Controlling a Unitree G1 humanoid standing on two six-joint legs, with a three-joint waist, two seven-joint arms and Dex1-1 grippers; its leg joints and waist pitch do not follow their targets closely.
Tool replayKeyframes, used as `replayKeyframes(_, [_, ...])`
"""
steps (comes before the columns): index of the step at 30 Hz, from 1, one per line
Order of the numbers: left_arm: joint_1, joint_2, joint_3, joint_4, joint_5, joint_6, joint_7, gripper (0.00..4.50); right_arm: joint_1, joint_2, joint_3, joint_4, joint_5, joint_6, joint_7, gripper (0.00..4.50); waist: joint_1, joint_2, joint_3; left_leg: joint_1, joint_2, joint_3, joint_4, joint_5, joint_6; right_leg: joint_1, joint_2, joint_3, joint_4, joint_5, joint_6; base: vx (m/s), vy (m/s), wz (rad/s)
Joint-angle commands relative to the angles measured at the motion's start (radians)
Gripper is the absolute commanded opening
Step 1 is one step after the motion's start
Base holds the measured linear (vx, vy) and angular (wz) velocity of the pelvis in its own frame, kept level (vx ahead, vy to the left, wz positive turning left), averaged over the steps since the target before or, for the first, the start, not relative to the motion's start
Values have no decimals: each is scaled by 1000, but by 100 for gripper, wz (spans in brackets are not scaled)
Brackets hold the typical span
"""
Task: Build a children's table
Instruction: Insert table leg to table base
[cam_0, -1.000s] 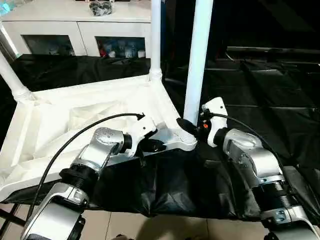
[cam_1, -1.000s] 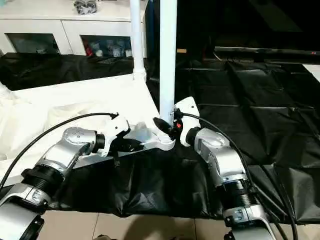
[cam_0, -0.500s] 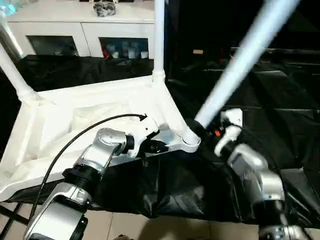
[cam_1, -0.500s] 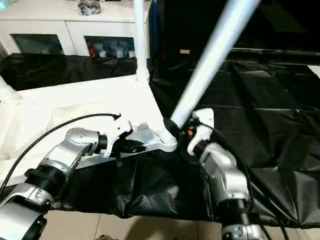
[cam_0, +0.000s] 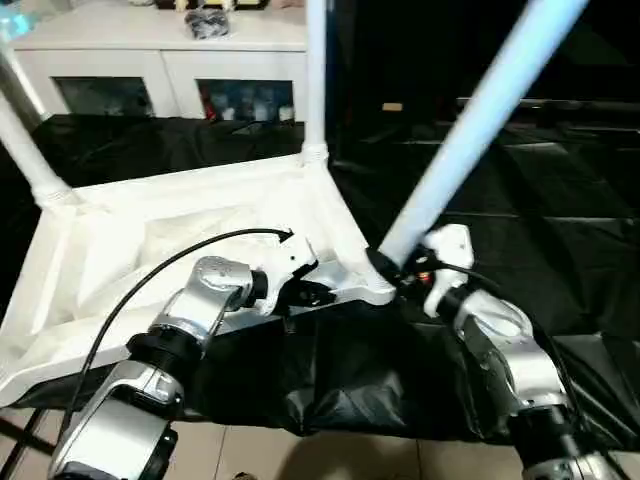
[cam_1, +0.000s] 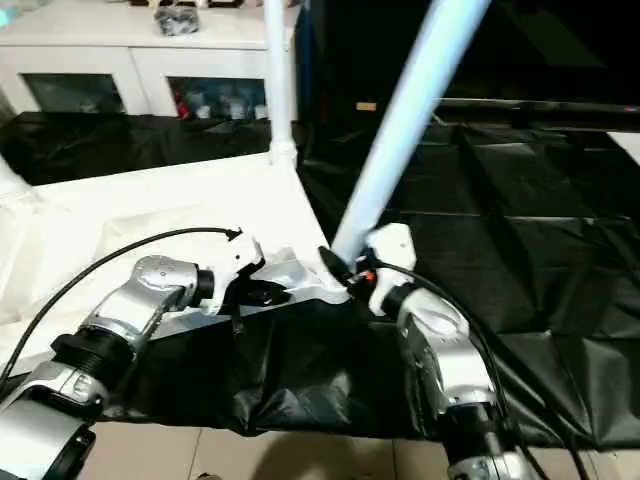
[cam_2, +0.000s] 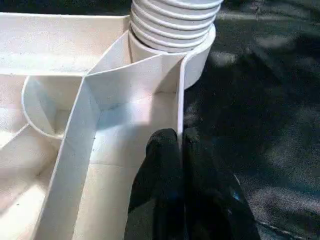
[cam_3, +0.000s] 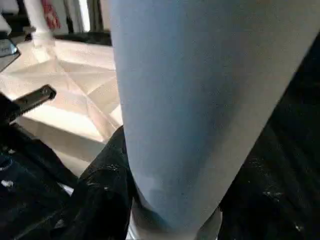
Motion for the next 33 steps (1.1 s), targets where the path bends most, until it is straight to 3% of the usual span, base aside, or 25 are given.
replayKeyframes(1, [-23,4,9,-9,4,-9,6,0,17,-5,55,74,-35,61,35,189,-3,-9,-54,19,9,-14,-78,-411,15,28,-59,24,-112,-614,-100,0,0,0])
replayKeyframes(2, [-20,9,7,-17,2,-9,-10,0,-3,-14,68,92,-35,79,66,189,-5,-16,-54,21,9,-13,-77,-419,17,25,-58,23,-114,-619,-102,0,0,0])
replayKeyframes(4, [-16,18,0,-33,-1,-11,-36,0,-25,-24,82,120,-38,89,107,189,-7,-15,-55,14,11,-16,-82,-414,17,32,-58,22,-110,-598,-105,0,0,0])
replayKeyframes(8, [-3,39,-8,-74,-8,2,-78,0,-71,-42,93,182,-38,100,176,189,-8,-19,-59,16,15,-12,-82,-399,22,30,-59,30,-102,-517,-142,0,0,0])
replayKeyframes(10, [9,55,-7,-105,-12,12,-95,0,-102,-59,104,233,-43,93,237,189,-13,-26,-62,7,17,-15,-84,-386,23,40,-60,29,-90,-475,-165,0,0,0])
replayKeyframes(11, [12,58,-6,-112,-13,14,-97,0,-102,-61,105,235,-43,93,243,189,-12,-23,-62,13,18,-11,-83,-380,25,34,-59,33,-92,-450,-176,0,0,0])
replayKeyframes(12, [19,63,-6,-124,-17,13,-104,0,-104,-64,109,241,-42,90,256,189,-13,-30,-62,14,19,-9,-82,-377,27,33,-59,34,-91,-440,-182,0,0,0])
replayKeyframes(13, [24,67,-7,-132,-19,12,-110,0,-107,-67,111,247,-42,88,265,189,-12,-27,-63,11,19,-10,-84,-365,28,38,-59,35,-86,-421,-189,0,0,0])
replayKeyframes(15, [40,83,-6,-167,-30,5,-142,0,-113,-69,112,254,-27,82,303,189,-11,-36,-66,9,20,-10,-84,-351,30,42,-60,35,-81,-395,-199,0,0,0])
replayKeyframes(18, [68,114,-13,-239,-58,13,-216,0,-112,-79,123,244,-13,66,386,189,-9,-32,-66,12,22,-7,-85,-337,33,41,-59,38,-79,-365,-213,0,0,0])
replayKeyframes(19, [71,117,-15,-246,-60,15,-223,0,-112,-80,125,243,-13,65,395,189,-8,-36,-65,10,24,-8,-86,-334,35,43,-60,38,-76,-361,-216,0,0,0])
replayKeyframes(25, [103,173,-41,-345,-67,39,-300,0,-91,-112,174,199,-15,46,521,189,1,-34,-54,20,28,-9,-94,-381,14,33,-58,40,-79,-401,-209,0,0,0])
replayKeyframes(30, [112,192,-34,-373,-63,54,-290,0,-85,-119,191,198,-34,7,542,189,7,-44,-47,22,27,-9,-96,-410,3,28,-61,42,-85,-460,-188,0,0,0])
replayKeyframes(33, [113,188,-21,-377,-61,70,-257,0,-81,-111,180,197,-31,-3,531,189,7,-44,-45,22,27,-11,-97,-409,2,27,-61,43,-87,-474,-180,0,0,0])
